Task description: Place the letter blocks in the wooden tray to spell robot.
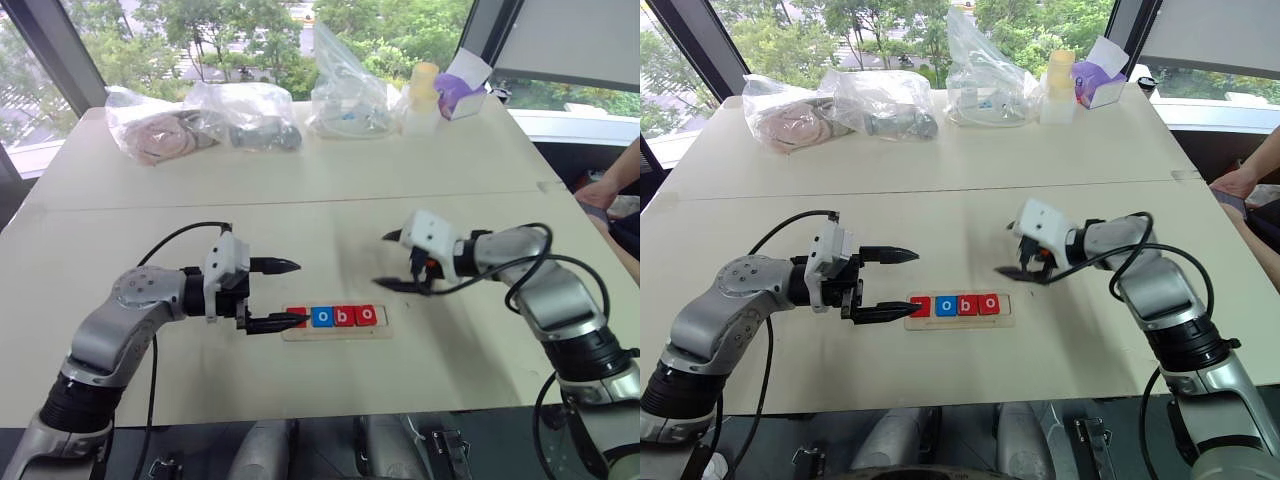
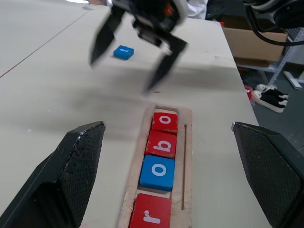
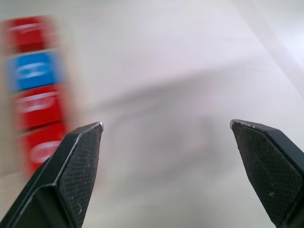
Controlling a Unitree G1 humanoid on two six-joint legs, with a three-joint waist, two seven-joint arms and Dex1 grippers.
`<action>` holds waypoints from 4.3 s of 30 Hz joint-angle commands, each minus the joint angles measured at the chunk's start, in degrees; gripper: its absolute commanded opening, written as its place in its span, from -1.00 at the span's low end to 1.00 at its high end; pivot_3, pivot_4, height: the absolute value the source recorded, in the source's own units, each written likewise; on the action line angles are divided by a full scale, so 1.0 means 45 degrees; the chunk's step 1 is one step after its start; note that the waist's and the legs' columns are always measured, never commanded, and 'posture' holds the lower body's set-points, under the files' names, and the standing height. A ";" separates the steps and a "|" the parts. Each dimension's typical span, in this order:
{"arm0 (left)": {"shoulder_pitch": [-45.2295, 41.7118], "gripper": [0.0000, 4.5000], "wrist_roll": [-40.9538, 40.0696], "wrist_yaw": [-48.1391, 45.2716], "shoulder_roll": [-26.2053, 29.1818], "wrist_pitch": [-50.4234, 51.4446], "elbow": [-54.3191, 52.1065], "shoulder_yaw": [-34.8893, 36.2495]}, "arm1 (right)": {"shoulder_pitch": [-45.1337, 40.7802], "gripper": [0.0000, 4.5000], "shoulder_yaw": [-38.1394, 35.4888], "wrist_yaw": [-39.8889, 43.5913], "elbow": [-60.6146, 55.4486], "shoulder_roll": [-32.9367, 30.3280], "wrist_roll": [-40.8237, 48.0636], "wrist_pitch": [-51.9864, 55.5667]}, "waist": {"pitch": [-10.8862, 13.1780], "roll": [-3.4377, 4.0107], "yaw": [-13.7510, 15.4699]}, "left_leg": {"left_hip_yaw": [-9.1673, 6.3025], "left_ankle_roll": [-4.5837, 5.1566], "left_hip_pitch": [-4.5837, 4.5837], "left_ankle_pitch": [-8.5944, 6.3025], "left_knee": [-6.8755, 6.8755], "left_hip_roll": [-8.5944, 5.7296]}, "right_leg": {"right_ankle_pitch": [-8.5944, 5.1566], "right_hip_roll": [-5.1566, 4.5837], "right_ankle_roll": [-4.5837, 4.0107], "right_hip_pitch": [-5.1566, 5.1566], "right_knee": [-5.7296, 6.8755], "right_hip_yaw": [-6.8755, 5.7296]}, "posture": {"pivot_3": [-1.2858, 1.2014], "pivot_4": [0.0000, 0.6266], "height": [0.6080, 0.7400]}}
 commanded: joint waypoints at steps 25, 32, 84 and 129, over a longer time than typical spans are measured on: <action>-0.0469 1.00 0.0095 -0.0121 -0.0545 -0.0250 0.0047 -0.0112 | 0.1641 0.98 -0.4799 -1.0107 -0.3149 0.5037 -0.1635 0.9278 | -0.0007 0.0014 -0.0062 | 0.0009 -0.0024 -0.0001 0.0015 -0.0017 0.0003 | 0.0014 0.0016 -0.0020 -0.0036 0.0034 0.0020 | 0.03 -0.52 1.00; -0.0731 1.00 0.0234 -0.0199 -0.0661 -0.0339 0.0309 -0.0201 | 0.1106 0.98 -0.5849 -1.0757 -0.2354 0.6246 -0.1202 0.9742 | -0.0009 0.0015 -0.0113 | 0.0014 -0.0022 0.0002 0.0016 -0.0014 0.0005 | 0.0015 0.0023 -0.0019 -0.0034 0.0037 0.0019 | 0.03 -0.52 1.00; -0.0851 1.00 0.0094 -0.0491 -0.0681 -0.0407 0.0188 -0.0300 | 0.5159 0.95 -0.1073 0.1932 -0.1017 -0.4597 0.1645 -0.2729 | 0.0009 -0.0013 -0.0105 | 0.0032 0.0020 0.0008 -0.0006 0.0014 0.0005 | -0.0012 0.0005 0.0029 0.0043 -0.0038 -0.0023 | 0.03 -0.52 1.00; -0.0387 1.00 0.0188 0.0470 -0.0728 -0.0506 -0.0230 -0.0189 | 0.1259 -0.49 0.1659 0.2976 -0.0321 -0.1610 -0.0614 -0.2844 | 0.0008 -0.0009 -0.0041 | 0.0005 -0.0001 0.0002 0.0000 0.0051 0.0010 | 0.0012 0.0009 -0.0018 0.0018 0.0003 0.0002 | 0.03 -0.52 1.00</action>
